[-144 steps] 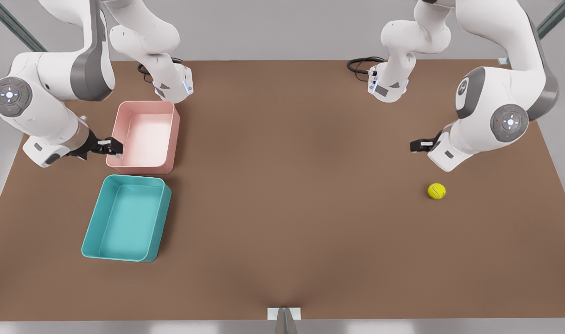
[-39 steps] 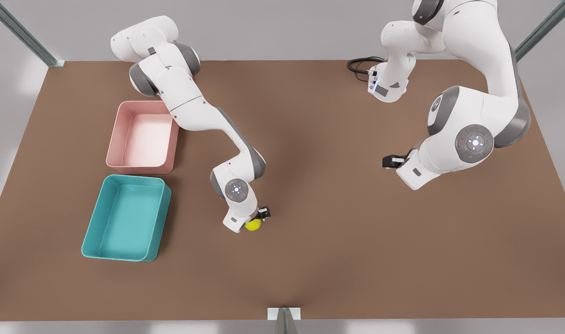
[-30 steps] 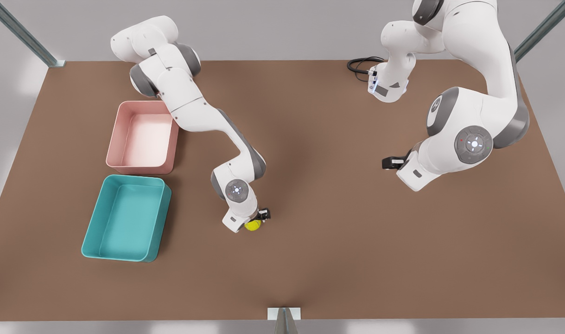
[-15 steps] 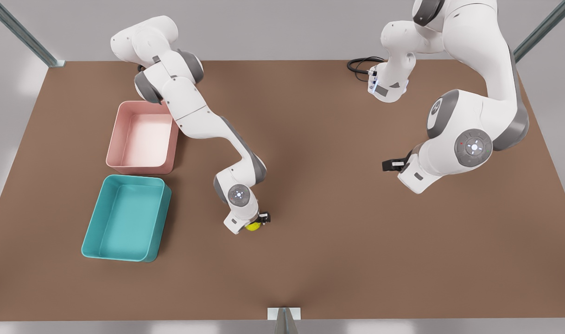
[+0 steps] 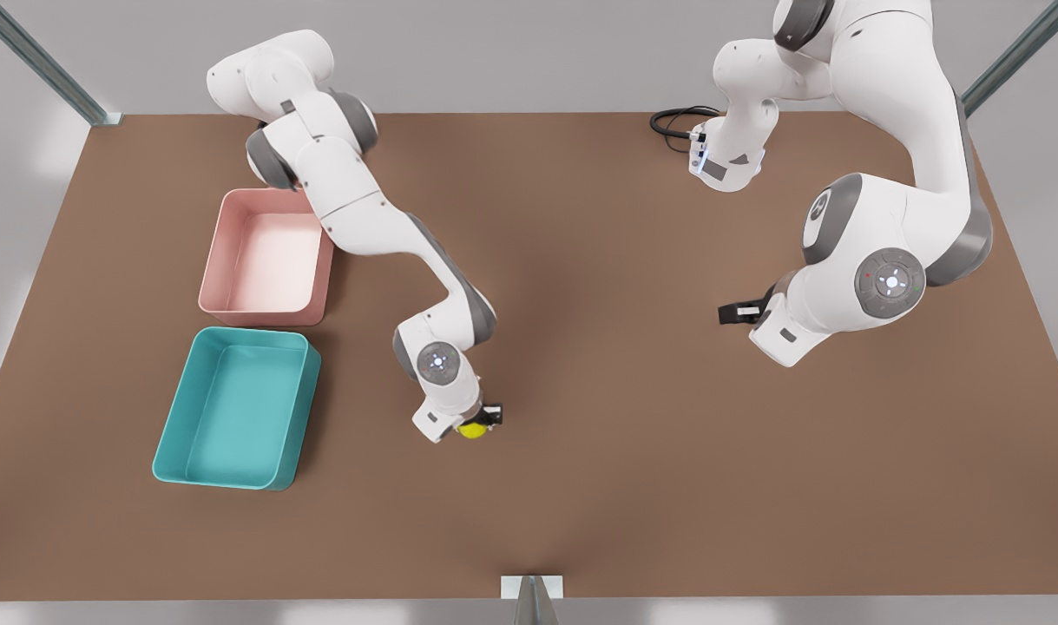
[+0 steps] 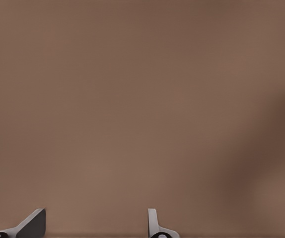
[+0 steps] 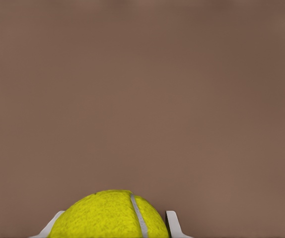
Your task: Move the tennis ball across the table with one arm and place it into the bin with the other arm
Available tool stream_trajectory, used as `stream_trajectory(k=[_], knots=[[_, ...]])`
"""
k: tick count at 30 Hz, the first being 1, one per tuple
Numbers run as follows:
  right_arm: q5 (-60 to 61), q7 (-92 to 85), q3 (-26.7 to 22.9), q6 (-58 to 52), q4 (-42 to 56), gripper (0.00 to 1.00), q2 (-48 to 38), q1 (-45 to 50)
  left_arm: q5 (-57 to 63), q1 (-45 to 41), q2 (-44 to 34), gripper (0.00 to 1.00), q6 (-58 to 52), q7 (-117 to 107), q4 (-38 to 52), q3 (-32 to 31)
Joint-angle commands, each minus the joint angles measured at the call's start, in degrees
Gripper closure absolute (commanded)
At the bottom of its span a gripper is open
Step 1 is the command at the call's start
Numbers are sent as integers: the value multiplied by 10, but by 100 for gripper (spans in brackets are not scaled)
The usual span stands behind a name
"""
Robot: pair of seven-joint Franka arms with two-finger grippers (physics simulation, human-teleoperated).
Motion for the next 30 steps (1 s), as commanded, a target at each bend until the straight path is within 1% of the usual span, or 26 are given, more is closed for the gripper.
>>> stream_trajectory(k=[1, 3, 4, 5, 7, 9, 12, 14, 18, 19, 26, 27, 28, 29, 30], knots=[[-7, -78, -1, -25, 2, 36, -16, -16, 0, 0, -1, 0, -1, -8, 0, 0], [-9, -206, -20, -72, 2, 35, -51, -48, 0, 0, -1, 0, -1, -8, 1, 0], [-12, -310, -57, -72, 8, 35, -60, -48, 0, 0, -1, 0, -1, -8, 0, 0], [-12, -431, -76, -73, 11, 35, -73, -62, 0, -1, -1, 0, -1, -8, 1, 0], [-12, -573, -102, -79, 9, 35, -99, -85, 0, 0, -1, 0, -1, -8, 0, 0], [-11, -678, -101, -117, 9, 35, -129, -136, 0, 0, -1, 0, -1, -8, 0, 0], [-15, -784, -104, -130, -13, 35, -124, -201, 0, 0, 0, 0, -1, -8, 0, 0], [-12, -787, -103, -137, -32, 35, -116, -217, 0, 0, 0, 0, -1, -8, 0, 0], [-5, -784, -103, -137, -36, 35, -100, -237, 0, 0, 3, 0, -8, -10, 0, 0], [10, -784, -101, -137, -36, 0, -99, -245, 0, 0, 4, 0, -9, -10, 0, 0], [18, -787, -100, -139, -35, 0, -98, -252, 0, 0, 4, 0, -9, -10, -1, 0], [26, -780, -93, -140, -33, 0, -101, -251, 0, -1, 5, 0, -9, -10, -1, 0], [89, -734, -92, -159, -33, 0, -105, -245, 0, -1, 5, 0, -9, -10, -1, 0], [97, -605, -92, -253, -25, 0, -134, -231, 0, -1, 5, 0, -9, -9, -1, 0], [94, -500, -91, -332, -27, 0, -187, -210, 0, -1, 5, 0, -9, -9, -1, 0]])
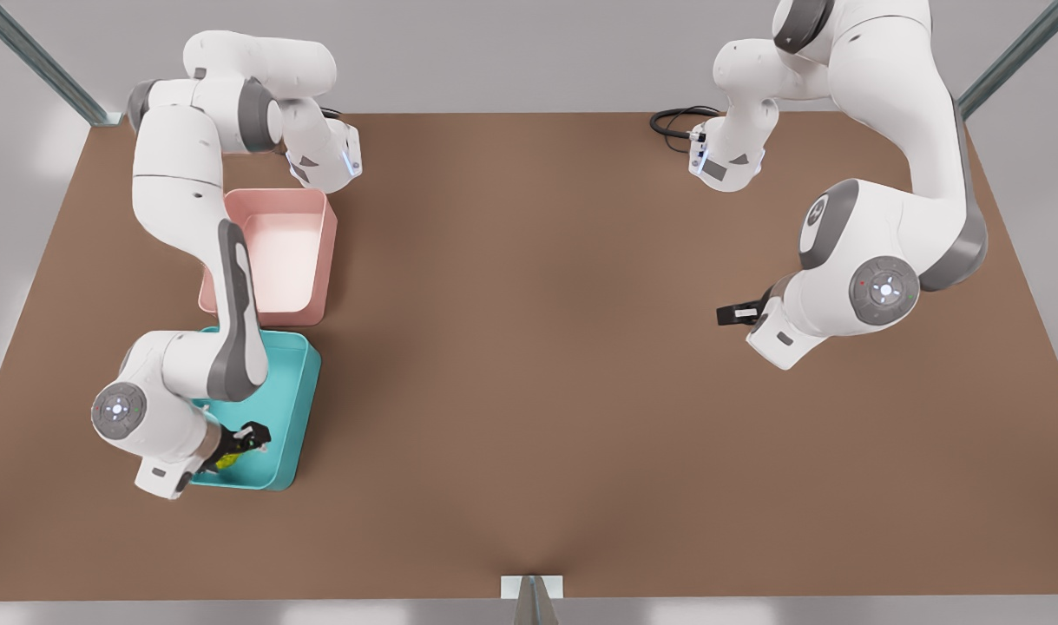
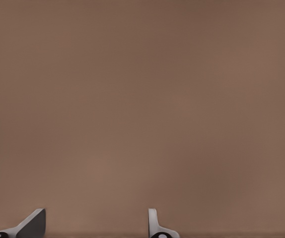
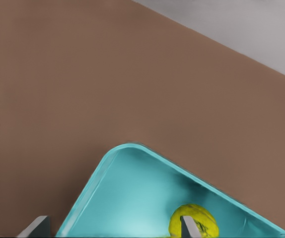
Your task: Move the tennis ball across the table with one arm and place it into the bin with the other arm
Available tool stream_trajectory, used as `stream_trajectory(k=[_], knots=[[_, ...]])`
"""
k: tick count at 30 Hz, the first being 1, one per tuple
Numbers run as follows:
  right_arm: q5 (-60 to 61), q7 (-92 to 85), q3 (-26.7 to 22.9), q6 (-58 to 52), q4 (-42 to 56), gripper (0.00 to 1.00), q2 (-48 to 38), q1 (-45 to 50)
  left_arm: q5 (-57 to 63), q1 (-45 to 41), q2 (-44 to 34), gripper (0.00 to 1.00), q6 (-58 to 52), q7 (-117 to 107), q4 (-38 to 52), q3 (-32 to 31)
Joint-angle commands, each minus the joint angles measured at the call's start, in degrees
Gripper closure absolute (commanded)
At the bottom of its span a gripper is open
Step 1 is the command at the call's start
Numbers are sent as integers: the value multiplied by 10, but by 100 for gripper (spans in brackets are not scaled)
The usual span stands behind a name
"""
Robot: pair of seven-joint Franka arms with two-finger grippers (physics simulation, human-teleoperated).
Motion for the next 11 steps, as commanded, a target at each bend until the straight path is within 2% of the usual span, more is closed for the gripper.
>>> stream_trajectory(k=[1, 4, 6, 8, 11], knots=[[33, 82, 1, -170, -6, 0, -56, 13, 0, 1, -1, 0, -1, -2, 0, 0], [1, 228, -3, -248, -32, 0, -152, 18, -1, 3, -1, 0, -1, -2, 0, 0], [-11, 273, -2, -230, -174, 0, -301, 32, -1, 3, -1, 0, -8, 1, 1, 0], [-30, 300, 3, -282, -161, 0, -325, 41, -1, 2, -1, 0, -9, 1, 1, -1], [-32, 302, 2, -291, -169, 0, -337, 47, 0, 2, -1, 0, -9, 1, 1, -1]])
